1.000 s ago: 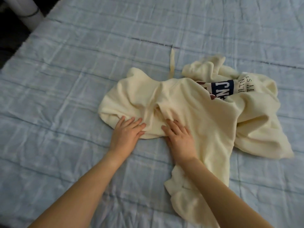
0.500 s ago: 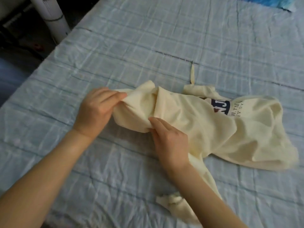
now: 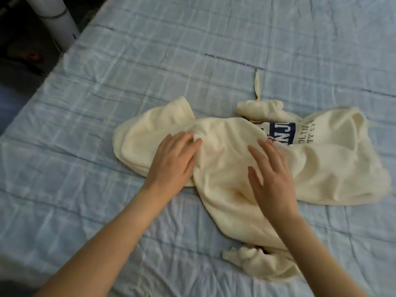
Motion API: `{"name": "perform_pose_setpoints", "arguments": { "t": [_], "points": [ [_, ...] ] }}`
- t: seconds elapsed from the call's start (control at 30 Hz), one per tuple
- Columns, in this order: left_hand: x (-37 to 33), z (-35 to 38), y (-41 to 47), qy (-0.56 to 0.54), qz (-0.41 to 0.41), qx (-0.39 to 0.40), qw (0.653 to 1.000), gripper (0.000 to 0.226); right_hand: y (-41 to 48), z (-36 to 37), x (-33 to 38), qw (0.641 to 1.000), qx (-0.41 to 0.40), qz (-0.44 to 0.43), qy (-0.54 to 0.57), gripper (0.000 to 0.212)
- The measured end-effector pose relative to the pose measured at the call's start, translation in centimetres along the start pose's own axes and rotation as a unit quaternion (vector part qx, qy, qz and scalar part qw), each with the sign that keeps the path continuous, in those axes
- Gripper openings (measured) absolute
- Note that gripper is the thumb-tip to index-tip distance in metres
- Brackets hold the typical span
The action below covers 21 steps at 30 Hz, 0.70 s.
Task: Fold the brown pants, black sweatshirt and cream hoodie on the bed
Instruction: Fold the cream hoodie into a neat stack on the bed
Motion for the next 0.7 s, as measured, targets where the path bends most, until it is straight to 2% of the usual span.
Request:
{"name": "perform_pose_setpoints", "arguments": {
  "t": [0.07, 0.1, 0.13, 0.2, 0.27, 0.33, 0.4, 0.57, 0.63, 0.7],
  "points": [
    [-1.0, 0.5, 3.2, 0.008, 0.021, -0.014, 1.0, 0.054, 2.7, -1.0, -2.4, 0.998, -0.014, 0.029, -0.051, 0.05],
    [-1.0, 1.0, 4.6, 0.024, 0.02, -0.005, 0.999, 0.057, 3.7, -0.9, -3.9, 0.996, 0.008, 0.068, -0.063, 0.054],
    [-0.7, 1.7, 5.6, 0.04, 0.013, 0.014, 0.999, 0.06, 4.3, -0.3, -5.4, 0.99, 0.044, 0.115, -0.064, 0.055],
    [0.7, 3.8, 6.4, 0.054, -0.025, 0.085, 0.995, 0.06, 4.4, 0.6, -7.2, 0.98, 0.101, 0.167, -0.042, 0.041],
    [1.3, 4.3, 6.1, 0.016, -0.035, 0.107, 0.994, 0.044, 3.5, -0.1, -7.1, 0.984, 0.101, 0.148, -0.019, 0.029],
    [0.6, 2.1, 5.2, -0.032, 0.006, 0.049, 0.998, 0.028, 1.9, -2.5, -6.4, 0.992, 0.062, 0.109, -0.005, 0.022],
    [-0.5, -0.3, 2.8, -0.062, 0.042, -0.002, 0.997, 0.028, -0.5, -5.2, -6.0, 0.997, 0.034, 0.072, 0.013, 0.022],
    [-5.6, -0.8, -6.6, -0.065, 0.118, -0.004, 0.991, 0.031, -9.7, -6.9, -7.0, 0.991, 0.126, 0.039, -0.038, 0.032],
    [-7.6, 0.8, -9.5, -0.074, 0.131, 0.025, 0.988, 0.027, -13.1, -6.0, -7.6, 0.984, 0.163, 0.059, -0.051, 0.032],
    [-9.5, 3.6, -11.5, -0.078, 0.139, 0.116, 0.98, 0.019, -15.3, -4.8, -7.8, 0.978, 0.184, 0.077, -0.068, 0.019]
  ]
}}
Point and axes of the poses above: each hand's wrist, its own y-axis towards the middle knuckle, its own z-axis out of the palm, x = y × z, the point moved 9 cm from there along y, towards the middle knuckle, and after that the axes turned 13 degrees about z, right-handed, at the moved point
